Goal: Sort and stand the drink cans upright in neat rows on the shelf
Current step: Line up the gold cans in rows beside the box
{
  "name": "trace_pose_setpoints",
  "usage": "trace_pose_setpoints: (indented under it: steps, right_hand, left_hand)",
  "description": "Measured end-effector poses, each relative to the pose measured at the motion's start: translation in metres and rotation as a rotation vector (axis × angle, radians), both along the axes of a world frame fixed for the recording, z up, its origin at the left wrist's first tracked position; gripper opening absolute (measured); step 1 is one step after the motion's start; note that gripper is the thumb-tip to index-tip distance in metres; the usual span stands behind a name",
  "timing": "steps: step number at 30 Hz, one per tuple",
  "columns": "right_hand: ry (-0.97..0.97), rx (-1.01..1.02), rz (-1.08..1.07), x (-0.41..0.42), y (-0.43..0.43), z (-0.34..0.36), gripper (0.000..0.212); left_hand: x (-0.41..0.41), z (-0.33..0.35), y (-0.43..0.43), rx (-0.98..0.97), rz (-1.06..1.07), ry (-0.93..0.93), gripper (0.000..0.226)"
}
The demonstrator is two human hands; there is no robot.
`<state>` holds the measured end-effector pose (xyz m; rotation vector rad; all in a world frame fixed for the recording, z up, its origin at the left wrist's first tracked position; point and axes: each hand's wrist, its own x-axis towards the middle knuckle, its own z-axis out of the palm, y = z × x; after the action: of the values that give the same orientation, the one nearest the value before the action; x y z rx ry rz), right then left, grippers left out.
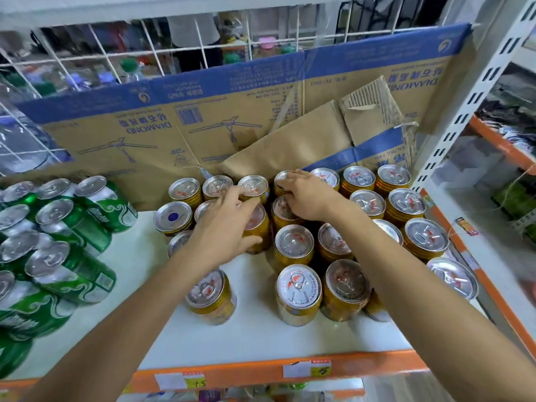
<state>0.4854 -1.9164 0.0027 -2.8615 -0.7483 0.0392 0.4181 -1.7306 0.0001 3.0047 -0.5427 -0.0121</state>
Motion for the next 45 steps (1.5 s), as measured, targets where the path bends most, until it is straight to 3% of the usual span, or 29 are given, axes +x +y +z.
trace_pose_setpoints:
  steps: [6,10,13,16,20,24,31,33,39,45]
  right_hand:
    - [0.017,0.024,-0.008,-0.001,-0.003,-0.004,0.041]
    - [0.027,-0.01,0.003,0.003,-0.003,-0.005,0.038]
    - [0.057,-0.006,0.001,0.008,-0.002,-0.004,0.023]
    - [0.099,0.003,-0.047,0.01,-0.001,0.001,0.008]
    - [0.152,0.0,-0.112,0.015,0.0,0.001,0.025]
    - [0.158,0.008,-0.125,0.012,0.001,0.003,0.016]
    - [0.142,0.023,-0.105,0.012,0.0,-0.002,0.017]
    - [0.159,0.019,-0.11,0.013,-0.001,-0.004,0.013]
    - [0.14,0.026,-0.083,0.013,-0.002,-0.007,0.026]
    - [0.149,0.036,-0.065,0.015,-0.003,-0.01,0.03]
  left_hand:
    - [-0.013,0.018,0.014,0.087,-0.145,0.166,0.081]
    - [-0.013,0.045,0.019,0.13,-0.155,0.264,0.069]
    - [0.015,0.046,0.018,-0.049,-0.086,0.156,0.052]
    - [0.049,0.026,0.011,-0.001,-0.005,0.071,0.057]
    - [0.07,0.01,0.006,-0.022,0.004,0.11,0.052]
    - [0.07,-0.001,0.012,-0.144,0.012,0.007,0.03]
    - [0.062,-0.003,0.003,-0.16,0.077,-0.22,0.037]
    - [0.061,-0.004,-0.005,-0.162,0.105,-0.207,0.038]
    - [0.065,0.005,0.007,-0.144,0.042,-0.048,0.022]
    - [0.063,0.007,0.009,-0.161,0.065,-0.094,0.017]
